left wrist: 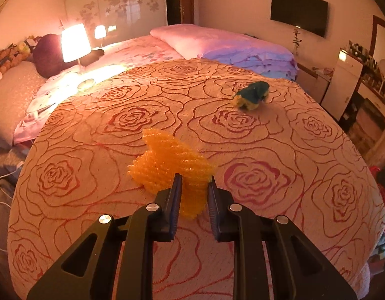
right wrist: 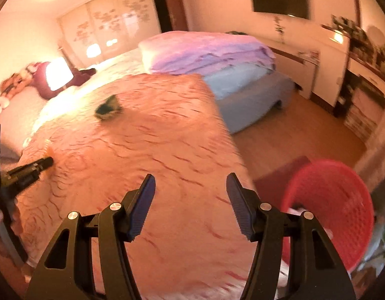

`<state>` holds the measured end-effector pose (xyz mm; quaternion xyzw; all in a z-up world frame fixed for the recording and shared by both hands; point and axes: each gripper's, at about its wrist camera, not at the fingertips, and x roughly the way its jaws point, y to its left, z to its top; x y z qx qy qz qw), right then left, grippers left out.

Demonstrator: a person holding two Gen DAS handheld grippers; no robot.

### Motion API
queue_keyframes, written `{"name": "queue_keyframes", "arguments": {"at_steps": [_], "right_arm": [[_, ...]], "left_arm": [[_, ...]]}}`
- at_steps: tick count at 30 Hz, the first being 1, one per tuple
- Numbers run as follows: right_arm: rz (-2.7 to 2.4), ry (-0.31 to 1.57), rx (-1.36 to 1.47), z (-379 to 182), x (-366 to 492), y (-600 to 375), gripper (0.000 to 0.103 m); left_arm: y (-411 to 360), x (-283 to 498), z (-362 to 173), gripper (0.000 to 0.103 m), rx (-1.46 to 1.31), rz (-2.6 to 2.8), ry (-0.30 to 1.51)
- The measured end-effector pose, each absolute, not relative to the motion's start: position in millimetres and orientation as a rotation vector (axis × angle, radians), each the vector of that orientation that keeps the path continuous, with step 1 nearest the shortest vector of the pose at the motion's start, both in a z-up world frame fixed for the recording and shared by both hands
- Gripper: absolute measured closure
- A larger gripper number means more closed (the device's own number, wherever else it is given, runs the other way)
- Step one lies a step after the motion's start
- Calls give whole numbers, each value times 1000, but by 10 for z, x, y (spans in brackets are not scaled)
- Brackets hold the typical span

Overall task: Collect trash
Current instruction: 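Grasp the green fuzzy item with the right tool while the left holds the yellow net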

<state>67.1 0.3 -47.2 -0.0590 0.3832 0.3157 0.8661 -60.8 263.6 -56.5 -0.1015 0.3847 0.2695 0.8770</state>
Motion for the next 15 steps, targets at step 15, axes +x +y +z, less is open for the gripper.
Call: {"name": "queue_keyframes", "arguments": {"at_steps": [15], "right_arm": [[825, 742, -266, -444, 854, 1387, 46]], "left_arm": [[2621, -674, -586, 84, -209, 572, 784]]}}
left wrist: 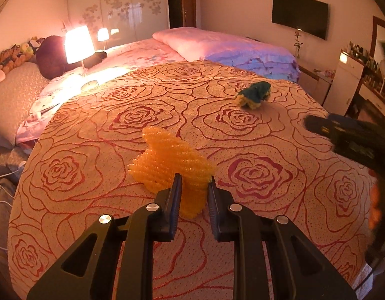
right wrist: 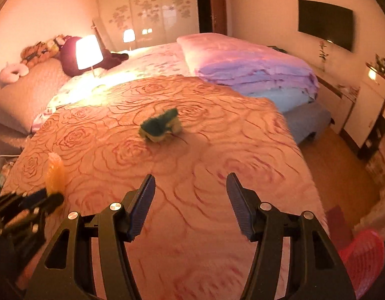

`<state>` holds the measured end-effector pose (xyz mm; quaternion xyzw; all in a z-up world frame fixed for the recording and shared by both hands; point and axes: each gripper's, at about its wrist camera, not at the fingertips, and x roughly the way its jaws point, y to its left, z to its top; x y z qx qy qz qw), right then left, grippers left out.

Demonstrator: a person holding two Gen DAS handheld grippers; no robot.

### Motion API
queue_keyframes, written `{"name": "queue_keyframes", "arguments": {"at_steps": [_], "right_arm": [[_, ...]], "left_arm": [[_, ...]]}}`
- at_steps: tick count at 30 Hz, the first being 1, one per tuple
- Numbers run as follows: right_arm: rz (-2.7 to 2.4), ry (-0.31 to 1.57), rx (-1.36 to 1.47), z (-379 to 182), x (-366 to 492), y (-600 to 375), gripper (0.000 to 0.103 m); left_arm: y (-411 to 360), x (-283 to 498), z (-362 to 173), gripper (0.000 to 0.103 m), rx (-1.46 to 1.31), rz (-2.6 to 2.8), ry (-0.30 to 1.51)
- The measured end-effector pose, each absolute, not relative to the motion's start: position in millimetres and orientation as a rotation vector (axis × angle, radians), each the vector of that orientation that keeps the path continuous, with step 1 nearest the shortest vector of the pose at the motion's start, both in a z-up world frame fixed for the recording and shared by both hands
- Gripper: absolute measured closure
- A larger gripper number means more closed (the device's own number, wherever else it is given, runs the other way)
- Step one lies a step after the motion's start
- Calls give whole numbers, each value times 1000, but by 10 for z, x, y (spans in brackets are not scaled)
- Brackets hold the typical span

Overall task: Collect trash
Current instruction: 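Grasp the green fuzzy item with the right tool while the left holds the yellow net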

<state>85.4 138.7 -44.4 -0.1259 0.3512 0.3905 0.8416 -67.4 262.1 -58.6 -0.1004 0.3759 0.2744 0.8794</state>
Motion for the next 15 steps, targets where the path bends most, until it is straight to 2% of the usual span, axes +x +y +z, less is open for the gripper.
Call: {"name": "queue_keyframes", "arguments": {"at_steps": [4, 8, 15], "right_arm": [[854, 768, -271, -499, 990, 1668, 45], [865, 774, -268, -518, 1077, 1885, 38], [875, 757, -335, -548, 1200, 2346, 37]], "left_arm": [[2624, -677, -592, 84, -214, 570, 784], [2626, -679, -606, 84, -219, 567, 784], [2628, -682, -609, 84, -220, 566, 785]]}}
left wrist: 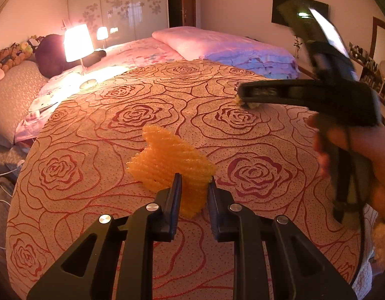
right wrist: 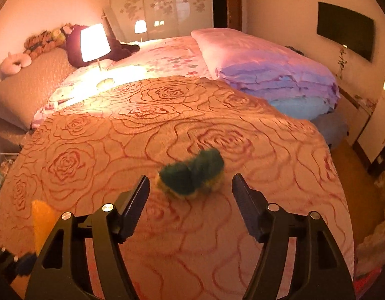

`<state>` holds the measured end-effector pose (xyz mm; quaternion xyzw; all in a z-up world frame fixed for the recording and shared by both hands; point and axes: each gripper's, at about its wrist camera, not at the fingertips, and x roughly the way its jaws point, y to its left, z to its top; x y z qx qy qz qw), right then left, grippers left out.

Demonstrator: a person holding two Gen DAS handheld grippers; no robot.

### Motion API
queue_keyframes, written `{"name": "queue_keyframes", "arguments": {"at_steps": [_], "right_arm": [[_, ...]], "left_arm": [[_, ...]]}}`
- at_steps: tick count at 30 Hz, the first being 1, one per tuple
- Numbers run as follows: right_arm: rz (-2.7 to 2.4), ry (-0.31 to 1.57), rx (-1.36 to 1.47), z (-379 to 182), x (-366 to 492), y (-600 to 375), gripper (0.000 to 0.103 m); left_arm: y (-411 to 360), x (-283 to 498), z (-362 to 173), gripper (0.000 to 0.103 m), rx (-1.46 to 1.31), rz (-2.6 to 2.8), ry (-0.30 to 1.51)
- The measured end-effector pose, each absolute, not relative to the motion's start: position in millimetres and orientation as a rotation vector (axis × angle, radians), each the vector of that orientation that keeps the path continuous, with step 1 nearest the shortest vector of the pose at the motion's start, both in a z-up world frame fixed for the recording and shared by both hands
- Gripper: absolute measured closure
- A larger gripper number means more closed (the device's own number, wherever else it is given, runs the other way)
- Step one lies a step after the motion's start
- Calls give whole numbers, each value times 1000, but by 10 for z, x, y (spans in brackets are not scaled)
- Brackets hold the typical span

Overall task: Collect trash
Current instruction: 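Grasp the green fuzzy item with the right tool while the left holds the yellow net, then carry the yellow net and green item over the red basket with both tools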

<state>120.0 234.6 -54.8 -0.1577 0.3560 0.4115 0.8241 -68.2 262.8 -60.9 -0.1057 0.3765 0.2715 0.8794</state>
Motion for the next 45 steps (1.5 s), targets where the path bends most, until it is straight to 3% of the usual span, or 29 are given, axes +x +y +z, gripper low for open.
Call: {"name": "queue_keyframes", "arguments": {"at_steps": [6, 8, 14, 33, 45], "right_arm": [[869, 770, -382, -620, 1250, 2566, 37], [869, 757, -398, -611, 1238, 2589, 48], [889, 769, -403, -628, 1212, 2541, 57], [856, 843, -239, -603, 771, 1324, 58], [658, 808, -135, -408, 774, -129, 58]], "left_arm": [[2624, -678, -607, 84, -219, 566, 786], [2624, -679, -604, 84, -219, 567, 786], [2621, -678, -608, 84, -216, 569, 786], [2501, -643, -564, 84, -207, 530, 777], [1639, -198, -349, 84, -132, 233, 752]]}}
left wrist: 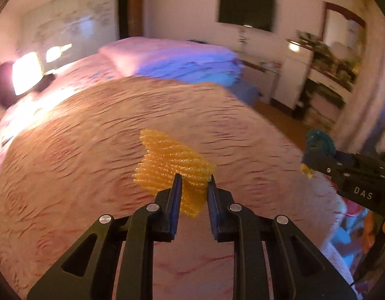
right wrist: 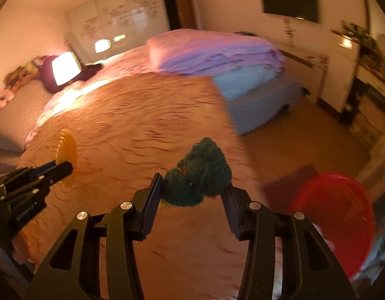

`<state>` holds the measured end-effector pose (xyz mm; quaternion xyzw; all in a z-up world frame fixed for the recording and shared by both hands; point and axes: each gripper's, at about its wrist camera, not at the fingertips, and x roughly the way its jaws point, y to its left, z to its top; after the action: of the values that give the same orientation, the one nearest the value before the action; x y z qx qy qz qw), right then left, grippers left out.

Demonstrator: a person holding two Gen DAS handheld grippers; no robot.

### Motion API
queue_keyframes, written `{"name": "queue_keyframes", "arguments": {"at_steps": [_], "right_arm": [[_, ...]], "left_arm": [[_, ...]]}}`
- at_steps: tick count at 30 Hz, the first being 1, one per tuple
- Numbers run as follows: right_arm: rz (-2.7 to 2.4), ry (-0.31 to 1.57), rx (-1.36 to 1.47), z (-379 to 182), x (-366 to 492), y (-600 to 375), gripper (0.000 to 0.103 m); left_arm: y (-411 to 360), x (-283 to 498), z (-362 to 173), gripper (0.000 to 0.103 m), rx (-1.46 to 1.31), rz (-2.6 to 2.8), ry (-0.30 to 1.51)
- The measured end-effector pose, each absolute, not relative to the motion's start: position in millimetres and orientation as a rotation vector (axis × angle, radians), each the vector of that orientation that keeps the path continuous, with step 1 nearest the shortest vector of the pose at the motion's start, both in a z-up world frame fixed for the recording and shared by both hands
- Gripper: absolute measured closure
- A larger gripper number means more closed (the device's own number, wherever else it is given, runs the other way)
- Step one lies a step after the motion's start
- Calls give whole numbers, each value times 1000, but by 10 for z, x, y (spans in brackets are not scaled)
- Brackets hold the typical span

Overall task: Collect trash
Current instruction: 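Carry the yellow net and green item over the red basket with both tools, then open both tools to drop the yellow net and green item into the basket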

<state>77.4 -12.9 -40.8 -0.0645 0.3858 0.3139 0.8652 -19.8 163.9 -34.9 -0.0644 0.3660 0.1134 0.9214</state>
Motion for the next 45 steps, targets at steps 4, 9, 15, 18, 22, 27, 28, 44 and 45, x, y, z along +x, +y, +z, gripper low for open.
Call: {"name": "queue_keyframes", "arguments": {"at_steps": [4, 9, 15, 18, 22, 27, 28, 44, 45], "right_arm": [[531, 814, -109, -406, 840, -754, 57], [406, 834, -66, -454, 910, -1370, 57], [315, 848, 16, -554, 1004, -1866, 57], [291, 869, 41, -649, 1056, -1976, 57], [269, 891, 64, -742, 1097, -2070, 56], [265, 918, 110, -790, 1128, -2129, 46], [262, 919, 119, -777, 1139, -2130, 42], [185, 793, 147, -357, 905, -2177, 10], [186, 781, 147, -327, 848, -2160, 9]], "left_arm": [[1175, 59, -291, 84, -75, 100, 745], [627, 434, -298, 84, -44, -81, 763], [73, 800, -480, 84, -21, -251, 823], [-150, 914, -582, 84, -1, -303, 853], [-363, 1015, -648, 81, 10, -356, 877], [-471, 1084, -654, 50, 4, -391, 878], [-467, 1082, -635, 45, 0, -393, 877], [-128, 690, -199, 19, 37, -212, 736], [-101, 646, -174, 19, 40, -195, 728]]}}
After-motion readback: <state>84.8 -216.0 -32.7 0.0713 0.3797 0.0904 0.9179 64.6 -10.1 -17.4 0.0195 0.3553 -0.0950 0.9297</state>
